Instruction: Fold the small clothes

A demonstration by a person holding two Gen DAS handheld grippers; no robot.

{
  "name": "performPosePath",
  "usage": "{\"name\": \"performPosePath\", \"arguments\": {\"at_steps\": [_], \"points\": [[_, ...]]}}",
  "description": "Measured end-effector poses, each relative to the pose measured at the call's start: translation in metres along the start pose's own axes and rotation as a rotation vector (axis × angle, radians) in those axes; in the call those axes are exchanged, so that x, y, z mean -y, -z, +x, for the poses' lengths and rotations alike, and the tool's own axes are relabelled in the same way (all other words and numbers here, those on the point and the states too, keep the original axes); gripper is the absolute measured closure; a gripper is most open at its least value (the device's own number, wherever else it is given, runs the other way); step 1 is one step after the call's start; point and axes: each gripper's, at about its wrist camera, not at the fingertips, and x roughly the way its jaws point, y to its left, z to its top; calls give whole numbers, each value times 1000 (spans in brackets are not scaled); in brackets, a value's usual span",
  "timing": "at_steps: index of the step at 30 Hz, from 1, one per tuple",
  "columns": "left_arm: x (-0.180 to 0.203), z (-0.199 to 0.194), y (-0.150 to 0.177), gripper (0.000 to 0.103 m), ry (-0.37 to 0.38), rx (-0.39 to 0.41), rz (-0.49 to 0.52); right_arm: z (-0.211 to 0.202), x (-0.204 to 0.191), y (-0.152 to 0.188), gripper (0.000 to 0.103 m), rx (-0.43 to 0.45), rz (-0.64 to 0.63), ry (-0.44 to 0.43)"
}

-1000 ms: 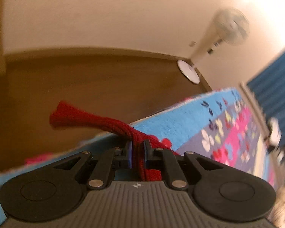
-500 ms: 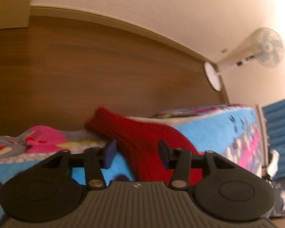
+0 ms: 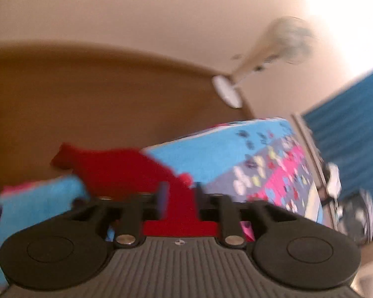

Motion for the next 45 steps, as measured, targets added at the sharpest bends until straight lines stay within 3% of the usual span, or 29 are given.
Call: {"name": "performPosePath", "arguments": {"at_steps": [1, 3, 6, 10, 12, 13, 14, 17, 19, 21, 23, 24, 25, 27, 29, 31, 33, 35, 36, 38, 41, 45], "points": [[-6, 2, -2, 48, -40, 0, -8, 0, 1, 0, 93, -1, -1, 1], [-22, 8, -7, 48, -138, -28, -17, 0, 2, 0, 93, -5, 2, 3], [-43, 17, -8, 48, -152, -97, -129, 1, 3, -1, 93, -4, 6, 5], [-48, 30, -9, 49, -192, -86, -123, 3, 0, -1, 93, -5, -1, -1], [-45, 34, -10, 53, -176, -33, -90, 3, -1, 0, 93, -7, -8, 0], [-46, 33, -11, 62, -178, -19, -67, 3, -1, 1, 93, -9, -8, 2], [-47, 34, -12, 80, -184, -4, -53, 3, -1, 1, 93, -11, -5, 3], [-50, 28, -8, 90, -218, 52, -64, 4, 0, 1, 93, -14, 1, 3], [-25, 10, -5, 91, -239, 150, 38, 4, 0, 1, 93, -14, 0, 3], [23, -15, 10, 91, -184, 294, 227, 5, -1, 1, 93, -16, -1, 3], [72, -44, 41, 92, -33, 422, 454, 6, -2, 2, 93, -18, -4, 3], [93, -56, 60, 92, 59, 444, 552, 6, -4, 3, 93, -21, -8, 2], [110, -65, 81, 92, 147, 443, 633, 7, -5, 3, 93, -23, -14, -2], [140, -78, 136, 92, 329, 367, 785, 8, -8, 5, 93, -23, -25, -10], [159, -78, 190, 91, 450, 225, 912, 9, -7, 5, 93, -26, -8, -33], [170, -67, 245, 85, 536, 24, 1037, 10, -4, 4, 93, -30, 28, -61], [175, -52, 284, 80, 540, -154, 1137, 11, 1, 3, 93, -25, 76, -98], [174, -47, 302, 80, 485, -237, 1220, 10, 8, 2, 92, -18, 129, -128], [175, -49, 300, 80, 459, -252, 1240, 10, 11, 2, 90, -17, 153, -139], [171, -66, 276, 75, 419, -220, 1261, 11, 15, 2, 75, -24, 193, -163], [156, -97, 235, 63, 361, -117, 1256, 21, 15, 5, 72, -63, 231, -208], [127, -115, 185, 57, 255, 17, 1198, 43, 3, 11, 72, -107, 253, -258]]}}
